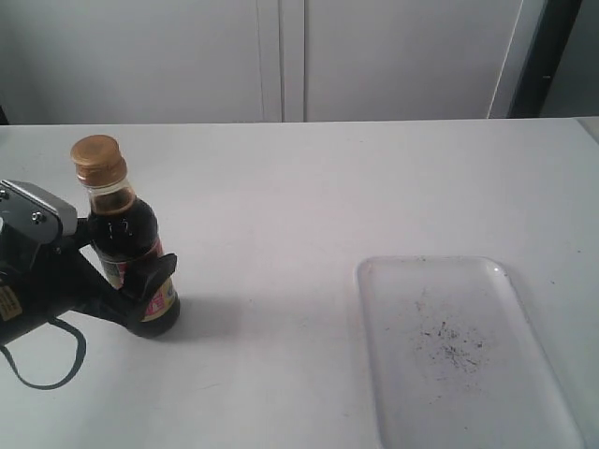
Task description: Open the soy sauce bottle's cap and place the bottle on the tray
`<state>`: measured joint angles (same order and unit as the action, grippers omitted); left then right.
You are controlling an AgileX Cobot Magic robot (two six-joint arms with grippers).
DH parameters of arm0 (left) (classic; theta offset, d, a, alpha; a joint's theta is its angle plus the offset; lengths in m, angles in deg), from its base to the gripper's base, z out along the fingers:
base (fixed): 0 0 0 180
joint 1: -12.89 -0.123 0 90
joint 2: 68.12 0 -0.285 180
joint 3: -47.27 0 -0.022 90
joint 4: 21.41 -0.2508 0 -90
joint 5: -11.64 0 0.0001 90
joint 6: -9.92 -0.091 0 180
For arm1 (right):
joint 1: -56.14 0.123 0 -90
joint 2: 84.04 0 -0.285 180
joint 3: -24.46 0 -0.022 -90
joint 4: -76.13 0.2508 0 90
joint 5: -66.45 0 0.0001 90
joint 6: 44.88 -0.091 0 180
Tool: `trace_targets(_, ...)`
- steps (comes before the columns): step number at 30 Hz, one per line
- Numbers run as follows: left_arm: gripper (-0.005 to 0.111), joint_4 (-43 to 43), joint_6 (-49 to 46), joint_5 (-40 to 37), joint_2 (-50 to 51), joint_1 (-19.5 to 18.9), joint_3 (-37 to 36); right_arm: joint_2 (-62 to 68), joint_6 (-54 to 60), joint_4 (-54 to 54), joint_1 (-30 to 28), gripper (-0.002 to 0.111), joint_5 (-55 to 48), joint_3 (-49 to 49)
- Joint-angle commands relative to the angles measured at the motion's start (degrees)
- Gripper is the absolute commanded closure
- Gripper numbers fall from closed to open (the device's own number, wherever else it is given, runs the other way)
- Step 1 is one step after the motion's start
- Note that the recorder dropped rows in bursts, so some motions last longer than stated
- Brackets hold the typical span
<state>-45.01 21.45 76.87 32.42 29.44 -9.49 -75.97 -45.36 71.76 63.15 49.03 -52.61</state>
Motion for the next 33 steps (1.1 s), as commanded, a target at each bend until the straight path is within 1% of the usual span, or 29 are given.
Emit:
trace_targets(1,0.012,0.49,-0.37,1.15,-0.13,0.2,-0.65,-0.28,0.48,-0.55,-0.23,0.108,0.83,-0.15)
trace_targets(4,0.019,-0.06,-1.03,1.15,-0.13,0.2,-0.65,-0.28,1.8,-0.55,-0.23,0.108,0.83,-0.15)
trace_targets(7,0.022,-0.36,-1.03,1.15,-0.13,0.2,-0.65,-0.28,1.8,-0.55,-0.23,0.108,0.83,-0.15)
trace_targets(8,0.025,-0.36,-1.03,1.15,-0.13,0.2,-0.65,-0.28,1.8,-0.55,-0.23,0.108,0.83,-0.15)
trace_targets(9,0.031,-0.45,-1.03,1.15,-0.13,0.2,-0.65,-0.28,1.8,-0.55,-0.23,0.108,0.83,-0.15)
trace_targets(11,0.049,-1.03,-1.32,1.05,-0.13,0.2,-0.65,-0.28,1.8,-0.55,-0.23,0.108,0.83,-0.15)
trace_targets(14,0.091,-5.03,-3.26,0.94,-0.13,0.2,-0.65,-0.28,1.93,-0.55,-0.23,0.108,1.21,-0.15)
trace_targets(15,0.107,-6.69,-4.44,0.94,-0.13,0.2,-0.65,-0.28,1.93,-0.55,-0.23,0.108,1.65,-0.15)
trace_targets(16,0.106,-8.03,-5.32,1.07,-0.13,0.2,-0.65,-0.28,1.93,-0.55,-0.23,0.108,2.13,-0.15)
trace_targets(19,0.107,-10.78,-5.56,1.07,-0.13,0.2,-0.65,-0.28,1.82,-0.55,-0.23,0.108,3.26,-0.15)
trace_targets(24,0.107,-12.86,-5.43,1.44,-0.13,0.2,-0.65,-0.28,1.82,-0.57,-0.23,0.108,5.03,-0.15)
trace_targets(27,0.107,-12.87,-4.51,1.56,-0.13,0.2,-0.53,-0.28,1.82,-0.04,-0.23,0.108,9.18,-0.15)
trace_targets(31,0.107,-12.87,-2.98,2.09,-0.13,0.1,-0.25,-0.28,1.21,3.39,-0.23,0.108,16.55,-0.15)
trace_targets(33,0.107,-12.87,-2.02,2.08,-0.13,0.1,0.11,-0.28,-3.41,7.51,-0.23,0.108,21.0,-0.15)
